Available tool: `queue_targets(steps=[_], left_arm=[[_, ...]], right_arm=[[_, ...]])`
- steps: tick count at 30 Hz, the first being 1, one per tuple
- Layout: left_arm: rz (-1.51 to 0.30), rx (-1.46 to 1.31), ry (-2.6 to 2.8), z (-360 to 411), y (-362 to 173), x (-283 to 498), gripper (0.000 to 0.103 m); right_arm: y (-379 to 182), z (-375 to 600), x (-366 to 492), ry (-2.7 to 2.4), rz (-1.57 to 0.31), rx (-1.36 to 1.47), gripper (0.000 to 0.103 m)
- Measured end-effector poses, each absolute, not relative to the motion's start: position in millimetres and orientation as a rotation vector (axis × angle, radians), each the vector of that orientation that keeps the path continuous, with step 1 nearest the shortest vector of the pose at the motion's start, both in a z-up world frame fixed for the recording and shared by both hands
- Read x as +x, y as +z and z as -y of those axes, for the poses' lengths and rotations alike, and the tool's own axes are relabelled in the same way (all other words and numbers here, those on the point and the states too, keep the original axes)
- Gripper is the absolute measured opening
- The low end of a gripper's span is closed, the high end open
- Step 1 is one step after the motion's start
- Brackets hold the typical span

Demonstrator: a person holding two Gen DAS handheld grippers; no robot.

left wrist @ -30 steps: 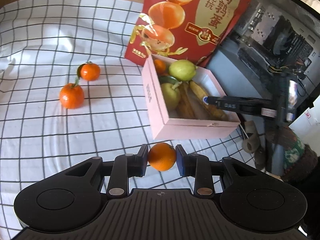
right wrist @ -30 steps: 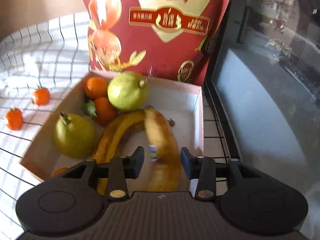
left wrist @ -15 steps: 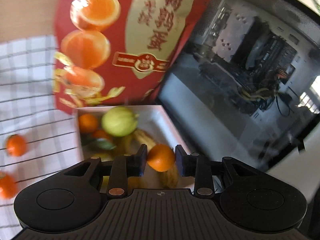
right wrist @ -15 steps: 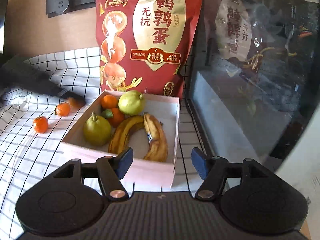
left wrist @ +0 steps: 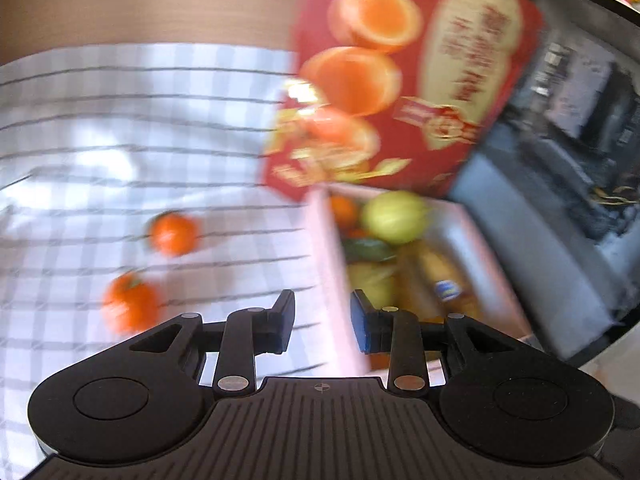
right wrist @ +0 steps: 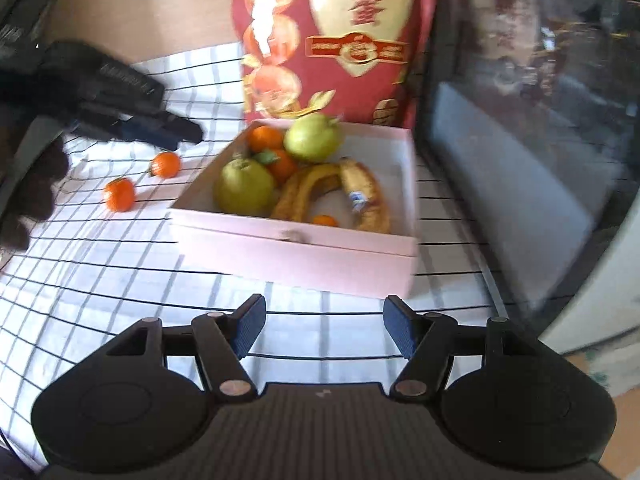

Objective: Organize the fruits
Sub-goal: 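Drop the small orange into the box with the left tool and withdraw both tools, then grasp a small orange with the right tool while the left grasps the other orange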

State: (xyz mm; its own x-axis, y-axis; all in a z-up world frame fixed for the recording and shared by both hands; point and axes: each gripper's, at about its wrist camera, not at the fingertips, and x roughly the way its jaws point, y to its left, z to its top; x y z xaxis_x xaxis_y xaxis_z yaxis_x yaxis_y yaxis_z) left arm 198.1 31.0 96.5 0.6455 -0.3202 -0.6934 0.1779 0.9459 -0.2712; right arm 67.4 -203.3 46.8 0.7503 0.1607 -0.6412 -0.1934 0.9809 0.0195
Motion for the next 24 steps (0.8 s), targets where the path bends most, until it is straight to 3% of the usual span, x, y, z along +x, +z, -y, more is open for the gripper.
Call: queue_targets(steps=[12,24], left_arm=[[-0.873,-0.262,0.027,-126,67,156,0.034],[-0.941,-0.274,0.031,-153,54,110,0.034]], right_arm=[[44,112,85,0.397,-0.698,-0.204,0.067],[63,39,141,0.548,-0.652,-0.272,0.072]])
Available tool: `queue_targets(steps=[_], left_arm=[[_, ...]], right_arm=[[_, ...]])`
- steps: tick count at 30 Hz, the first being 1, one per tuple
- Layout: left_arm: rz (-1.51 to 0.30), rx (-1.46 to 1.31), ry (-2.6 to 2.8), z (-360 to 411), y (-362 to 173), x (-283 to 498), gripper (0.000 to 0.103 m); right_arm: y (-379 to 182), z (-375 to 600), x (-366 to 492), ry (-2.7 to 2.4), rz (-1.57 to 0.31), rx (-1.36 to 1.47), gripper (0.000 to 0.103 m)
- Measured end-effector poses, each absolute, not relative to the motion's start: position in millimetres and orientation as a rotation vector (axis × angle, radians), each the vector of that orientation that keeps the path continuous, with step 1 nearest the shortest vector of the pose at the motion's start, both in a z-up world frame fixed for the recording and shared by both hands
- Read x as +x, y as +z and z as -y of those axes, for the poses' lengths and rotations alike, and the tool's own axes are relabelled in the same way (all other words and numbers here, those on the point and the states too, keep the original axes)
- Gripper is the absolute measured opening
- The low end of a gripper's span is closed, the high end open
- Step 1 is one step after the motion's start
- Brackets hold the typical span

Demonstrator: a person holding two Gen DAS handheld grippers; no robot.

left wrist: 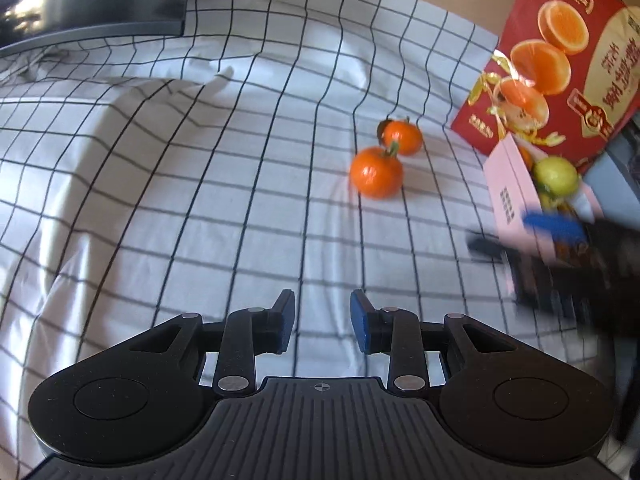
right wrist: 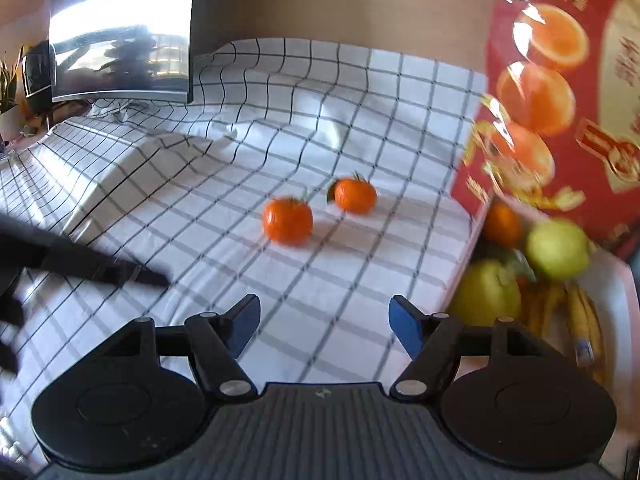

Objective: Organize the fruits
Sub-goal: 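Grasp a small orange with the right tool while the left grasps the other orange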

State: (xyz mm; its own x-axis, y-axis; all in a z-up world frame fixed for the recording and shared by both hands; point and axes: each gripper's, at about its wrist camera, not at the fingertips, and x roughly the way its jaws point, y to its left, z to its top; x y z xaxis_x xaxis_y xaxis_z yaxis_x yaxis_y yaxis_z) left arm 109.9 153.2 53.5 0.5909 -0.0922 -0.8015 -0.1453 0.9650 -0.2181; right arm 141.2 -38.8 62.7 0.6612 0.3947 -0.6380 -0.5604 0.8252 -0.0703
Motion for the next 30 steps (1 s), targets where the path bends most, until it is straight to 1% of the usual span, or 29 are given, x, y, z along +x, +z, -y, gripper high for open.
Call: queue_targets(steps=[9,17,18,20,21,26,30], left_arm=[[-0.961,-0.286,0.028,-170,47,85,0.034],[-0.941,-0.28,0.04,-176,55,72,0.034],[-0.938,-0.281,0.042,-176,56,71,0.034],[-0.935,-0.283,0.041,-178,56,70,0.034],[-0.935,-0.282,0.039,-178,56,70,0.034],[-0.936,-0.272,0.011,-173,57,74,0.034],[-0.934,-0.256,-0.02,-167,56,82,0.034]], right_arm=[[69,-2,251,0.46,-0.727,-0.144,0.072],[31,-34,319,0.398,-0.864,-0.178,0.072],[29,-35,321,0.392,-0.878,-0.173,0.069],[30,-36,320,0.391,-0.88,-0.175,0.055],[32,-38,318,0.393,-0.879,-0.192,0.046],[54,-29,297,0.416,-0.816,-0.192,0.045],[77,-12,255,0.491,-0.757,-0.163,0.045]])
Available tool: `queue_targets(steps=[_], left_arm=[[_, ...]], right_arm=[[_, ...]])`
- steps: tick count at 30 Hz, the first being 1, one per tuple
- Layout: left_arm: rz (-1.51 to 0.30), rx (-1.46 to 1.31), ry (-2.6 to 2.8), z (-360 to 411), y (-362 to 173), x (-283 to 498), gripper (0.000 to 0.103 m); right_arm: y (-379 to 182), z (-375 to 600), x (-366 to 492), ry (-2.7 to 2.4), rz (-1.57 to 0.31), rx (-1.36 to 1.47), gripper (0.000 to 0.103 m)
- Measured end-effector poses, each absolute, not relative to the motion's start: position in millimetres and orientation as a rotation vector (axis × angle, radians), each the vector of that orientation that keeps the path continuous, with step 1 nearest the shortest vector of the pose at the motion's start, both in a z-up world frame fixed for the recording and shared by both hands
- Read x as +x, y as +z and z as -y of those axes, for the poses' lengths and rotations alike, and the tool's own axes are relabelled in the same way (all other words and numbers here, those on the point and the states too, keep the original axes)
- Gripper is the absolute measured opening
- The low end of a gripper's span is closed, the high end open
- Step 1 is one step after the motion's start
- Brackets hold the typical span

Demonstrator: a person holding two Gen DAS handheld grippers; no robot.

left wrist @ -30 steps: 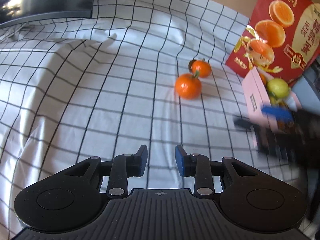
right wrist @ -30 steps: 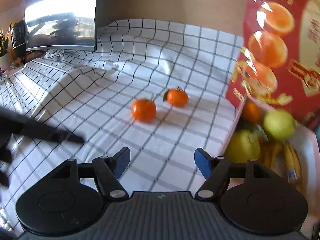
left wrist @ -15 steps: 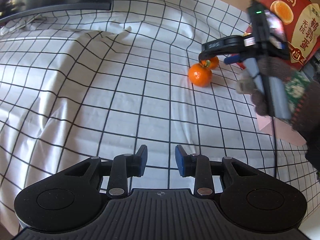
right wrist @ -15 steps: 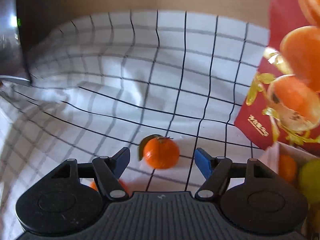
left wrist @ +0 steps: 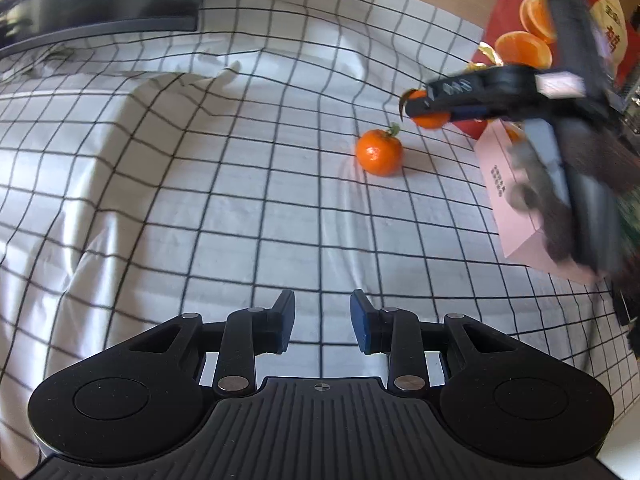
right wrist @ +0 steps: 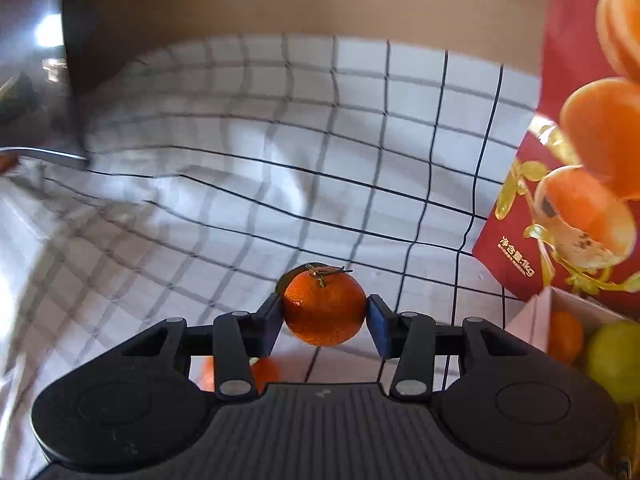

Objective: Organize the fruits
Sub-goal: 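Grasp a small orange with the right tool while the left grasps the other orange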

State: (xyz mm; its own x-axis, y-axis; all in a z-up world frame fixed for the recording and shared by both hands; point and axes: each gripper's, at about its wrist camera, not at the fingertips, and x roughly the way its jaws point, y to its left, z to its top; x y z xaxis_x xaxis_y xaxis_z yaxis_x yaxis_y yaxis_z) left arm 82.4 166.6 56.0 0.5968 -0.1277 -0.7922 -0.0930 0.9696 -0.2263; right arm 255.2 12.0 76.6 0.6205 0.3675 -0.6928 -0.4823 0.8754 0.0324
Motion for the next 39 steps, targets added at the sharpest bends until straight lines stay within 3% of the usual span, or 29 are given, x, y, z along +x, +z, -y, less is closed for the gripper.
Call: queue_targets(steps=[12,17,25,27,29,31,34,39], left_arm=[[-0.837,-0.137,-0.156,-152,75,151,0.034],[-0.789,0.051,-0.204,-126,85,204,0.034],[-0.861,0.184,-0.238,-97,59,240,0.037],[-0.847,0.236,-0.244,-88,54,237,0.044],[-0.848,0.257,-0.273,-82,52,235,0.059],[-0.86,0.251,-0.314,-81,49,235,0.08],[-0.859,0.186,-0.326,-87,51,236,0.078],[-0.845,0.087,-0.242,-104,54,243,0.075]], right_arm=[[53,33,114,0.582,-0.785,-0.264,0.045],[39,46,93,0.532,-0.788,-0.291,0.045],[27,73,88,0.449,-0.819,-0.234,0.045],[26,77,86,0.447,-0.811,-0.227,0.045],[27,79,83,0.44,-0.801,-0.227,0.047],[26,80,81,0.426,-0.797,-0.23,0.056],[24,84,80,0.411,-0.805,-0.218,0.064],[16,89,78,0.387,-0.837,-0.21,0.068]])
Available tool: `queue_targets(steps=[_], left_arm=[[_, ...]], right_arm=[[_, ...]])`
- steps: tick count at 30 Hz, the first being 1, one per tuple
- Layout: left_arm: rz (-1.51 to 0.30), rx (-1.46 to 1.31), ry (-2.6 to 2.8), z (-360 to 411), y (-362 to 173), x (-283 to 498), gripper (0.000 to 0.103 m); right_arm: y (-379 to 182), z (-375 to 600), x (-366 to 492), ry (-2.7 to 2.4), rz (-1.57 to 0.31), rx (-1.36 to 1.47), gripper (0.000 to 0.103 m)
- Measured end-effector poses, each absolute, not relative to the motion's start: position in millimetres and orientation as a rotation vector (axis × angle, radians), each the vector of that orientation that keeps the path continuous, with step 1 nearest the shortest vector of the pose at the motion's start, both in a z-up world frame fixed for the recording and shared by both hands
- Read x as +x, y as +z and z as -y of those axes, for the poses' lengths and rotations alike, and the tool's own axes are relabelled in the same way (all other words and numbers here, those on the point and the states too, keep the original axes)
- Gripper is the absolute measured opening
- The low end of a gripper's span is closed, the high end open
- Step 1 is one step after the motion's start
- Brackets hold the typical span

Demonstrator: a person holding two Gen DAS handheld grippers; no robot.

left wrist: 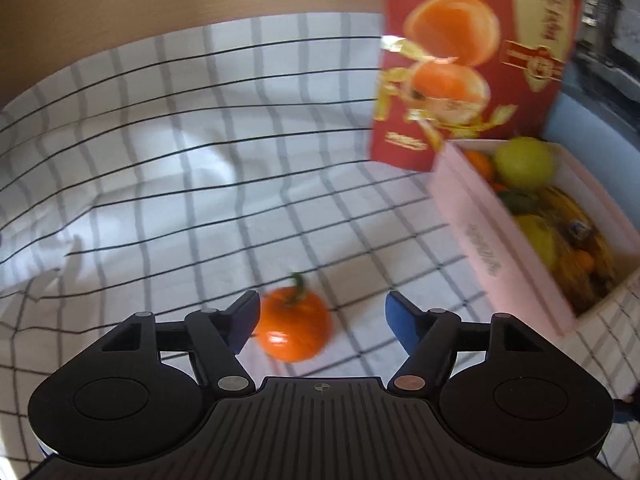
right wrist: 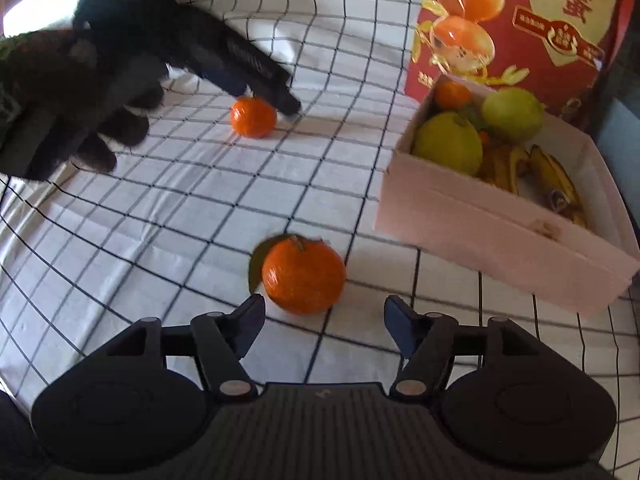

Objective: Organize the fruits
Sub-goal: 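Grasp a small orange with the right tool while the left grasps the other orange, then lift the small orange with the left tool while the right tool holds its orange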

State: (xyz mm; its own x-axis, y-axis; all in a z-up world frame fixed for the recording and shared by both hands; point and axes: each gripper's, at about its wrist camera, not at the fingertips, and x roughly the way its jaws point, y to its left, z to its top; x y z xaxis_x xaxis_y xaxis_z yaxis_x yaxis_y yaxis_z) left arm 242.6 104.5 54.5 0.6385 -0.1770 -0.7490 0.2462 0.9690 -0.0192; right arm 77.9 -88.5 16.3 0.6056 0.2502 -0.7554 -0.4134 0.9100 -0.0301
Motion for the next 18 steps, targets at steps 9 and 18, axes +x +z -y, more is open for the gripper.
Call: queue_targets(steps=[9,18], left_arm=[[-0.929,0.043,-0.189,-115,37,258,0.07],[-0.943,0.021,-0.184,-114,31,262,0.055]], right_arm=[[15,92,76,0.352,-0.827,-0.183,0.084],[11,93,75,0.33,-0.815,-0.171,0.093]])
